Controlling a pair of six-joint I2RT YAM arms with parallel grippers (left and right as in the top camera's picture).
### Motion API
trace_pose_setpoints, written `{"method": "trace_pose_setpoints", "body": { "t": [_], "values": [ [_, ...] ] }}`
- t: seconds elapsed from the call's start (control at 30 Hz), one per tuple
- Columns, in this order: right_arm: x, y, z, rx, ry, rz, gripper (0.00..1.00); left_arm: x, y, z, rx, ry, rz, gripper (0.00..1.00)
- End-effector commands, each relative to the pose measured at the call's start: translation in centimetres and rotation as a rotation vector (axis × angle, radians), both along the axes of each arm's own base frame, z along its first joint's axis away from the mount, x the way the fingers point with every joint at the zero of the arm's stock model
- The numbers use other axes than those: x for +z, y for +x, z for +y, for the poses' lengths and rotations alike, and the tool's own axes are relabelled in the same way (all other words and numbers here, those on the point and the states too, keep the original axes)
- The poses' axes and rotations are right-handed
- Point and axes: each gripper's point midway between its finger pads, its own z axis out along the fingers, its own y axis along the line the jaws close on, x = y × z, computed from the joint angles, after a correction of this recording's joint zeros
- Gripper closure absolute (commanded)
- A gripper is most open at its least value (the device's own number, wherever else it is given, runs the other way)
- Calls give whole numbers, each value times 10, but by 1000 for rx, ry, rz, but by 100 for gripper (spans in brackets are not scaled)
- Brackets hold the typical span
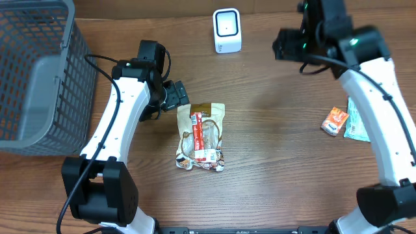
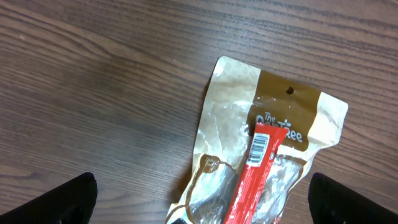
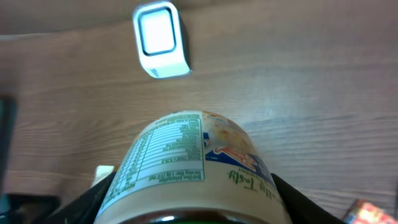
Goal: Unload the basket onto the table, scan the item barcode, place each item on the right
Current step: 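Hold the jar label up in front of the white scanner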
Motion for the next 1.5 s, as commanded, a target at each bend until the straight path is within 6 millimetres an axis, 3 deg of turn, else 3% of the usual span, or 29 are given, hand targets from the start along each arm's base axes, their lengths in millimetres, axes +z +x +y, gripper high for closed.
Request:
{"method": "trace_pose_setpoints", "body": {
  "t": [0.0,0.17,0.37,0.67,0.83,1.13,1.47],
  "values": [
    [15,11,9,58,-5,-22,97,14,5,-2,3,-9,-43,0],
    [-10,22,26,129,8,26,97,14,5,-2,3,-9,-43,0],
    [-39,69,58,167,23,-46,96,14,5,-2,3,-9,-43,0],
    [-63,129,104,200,45,-224,96,14,5,-2,3,-9,-43,0],
    [-73,159,109,154,-16,-329,96,14,5,-2,3,-10,-43,0],
    [-69,201,124,100,34,-526,96,14,5,-2,3,-9,-43,0],
    [-85,222,133,92,63,-603,96,14,5,-2,3,-9,-43,0]
  ]
}}
